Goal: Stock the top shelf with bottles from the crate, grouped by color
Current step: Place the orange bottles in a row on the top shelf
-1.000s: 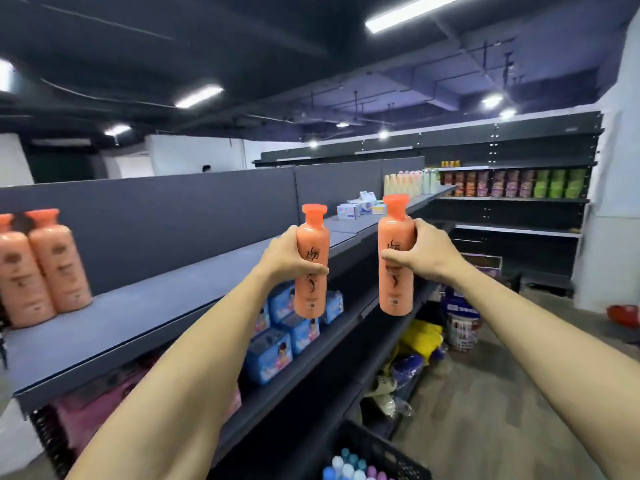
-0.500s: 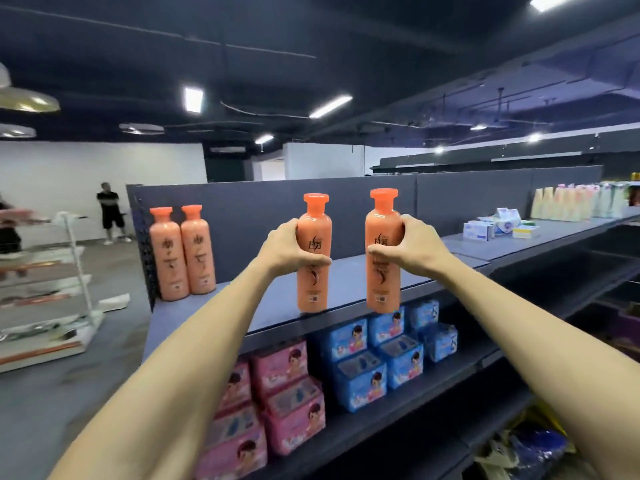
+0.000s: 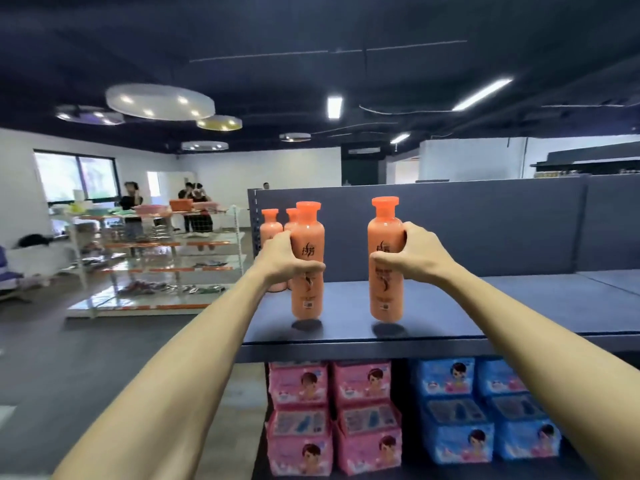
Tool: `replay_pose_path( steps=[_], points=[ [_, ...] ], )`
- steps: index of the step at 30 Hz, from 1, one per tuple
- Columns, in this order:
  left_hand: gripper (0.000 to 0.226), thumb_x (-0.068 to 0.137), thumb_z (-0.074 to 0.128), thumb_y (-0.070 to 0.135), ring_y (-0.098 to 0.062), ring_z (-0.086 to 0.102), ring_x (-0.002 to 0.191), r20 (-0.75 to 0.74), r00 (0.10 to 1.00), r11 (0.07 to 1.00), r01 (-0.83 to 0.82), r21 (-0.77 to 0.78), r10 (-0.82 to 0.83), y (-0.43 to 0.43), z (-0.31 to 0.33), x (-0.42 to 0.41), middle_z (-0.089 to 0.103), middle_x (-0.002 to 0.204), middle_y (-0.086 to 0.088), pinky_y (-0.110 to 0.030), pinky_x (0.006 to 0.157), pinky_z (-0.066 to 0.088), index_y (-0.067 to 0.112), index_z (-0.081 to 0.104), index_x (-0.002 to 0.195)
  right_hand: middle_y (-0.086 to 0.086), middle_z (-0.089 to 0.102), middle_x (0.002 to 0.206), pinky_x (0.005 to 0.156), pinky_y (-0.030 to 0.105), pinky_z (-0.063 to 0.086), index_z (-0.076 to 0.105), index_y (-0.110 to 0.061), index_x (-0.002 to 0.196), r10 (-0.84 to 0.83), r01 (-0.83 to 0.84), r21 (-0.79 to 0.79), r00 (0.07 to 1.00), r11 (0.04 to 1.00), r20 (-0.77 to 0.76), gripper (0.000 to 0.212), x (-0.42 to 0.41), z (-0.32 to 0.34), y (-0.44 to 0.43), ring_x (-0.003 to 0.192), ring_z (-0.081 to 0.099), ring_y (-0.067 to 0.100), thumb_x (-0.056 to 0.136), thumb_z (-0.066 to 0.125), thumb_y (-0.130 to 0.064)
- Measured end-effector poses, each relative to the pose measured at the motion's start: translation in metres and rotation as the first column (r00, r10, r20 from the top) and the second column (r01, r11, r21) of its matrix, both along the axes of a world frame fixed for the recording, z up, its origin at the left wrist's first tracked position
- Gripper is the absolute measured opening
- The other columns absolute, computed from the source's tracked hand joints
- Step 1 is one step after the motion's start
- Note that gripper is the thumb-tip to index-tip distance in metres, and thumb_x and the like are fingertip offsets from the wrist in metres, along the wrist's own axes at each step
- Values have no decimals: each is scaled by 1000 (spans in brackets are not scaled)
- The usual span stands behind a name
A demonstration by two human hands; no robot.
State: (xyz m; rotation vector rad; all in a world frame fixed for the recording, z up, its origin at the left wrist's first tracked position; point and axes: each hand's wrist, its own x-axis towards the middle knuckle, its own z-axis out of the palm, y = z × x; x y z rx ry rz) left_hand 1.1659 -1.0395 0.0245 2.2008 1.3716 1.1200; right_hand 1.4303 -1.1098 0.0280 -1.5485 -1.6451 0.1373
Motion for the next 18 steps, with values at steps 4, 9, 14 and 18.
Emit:
replay_pose_path(
  steps=[4,9,14,18],
  points=[
    [54,64,89,35,-18,67,95,6,1000,1000,-24,-8,24,-1,0,-23,71,101,0,-40,85,56,16,63,107,-5,63,92,65,33,58,53,-22,97,77,-77,-14,997,997,-16,44,-24,-5,22,82,64,12,68,76,-47],
    [43,67,89,30,-14,68,94,30,999,999,-34,-4,34,3,-3,-52,71,99,4,-36,83,57,25,63,101,-5,63,92,61,27,52,53,-23,94,148,-149,-18,989,989,-14,44,-56,-13,45,82,63,10,66,74,-49],
    [55,65,89,32,-16,67,96,25,998,998,-63,2,63,20,-5,-76,71,102,2,-38,85,56,19,62,112,-5,63,93,64,29,56,54,-23,96,171,-171,-26,985,985,4,47,-85,-14,66,82,63,9,64,74,-51],
    [50,65,89,32,-14,67,95,23,998,998,-55,0,55,35,-6,-88,71,99,4,-35,83,56,23,62,105,-5,62,93,68,35,59,54,-22,97,170,-170,-29,985,985,0,48,-102,-11,82,85,63,12,65,74,-51]
  ],
)
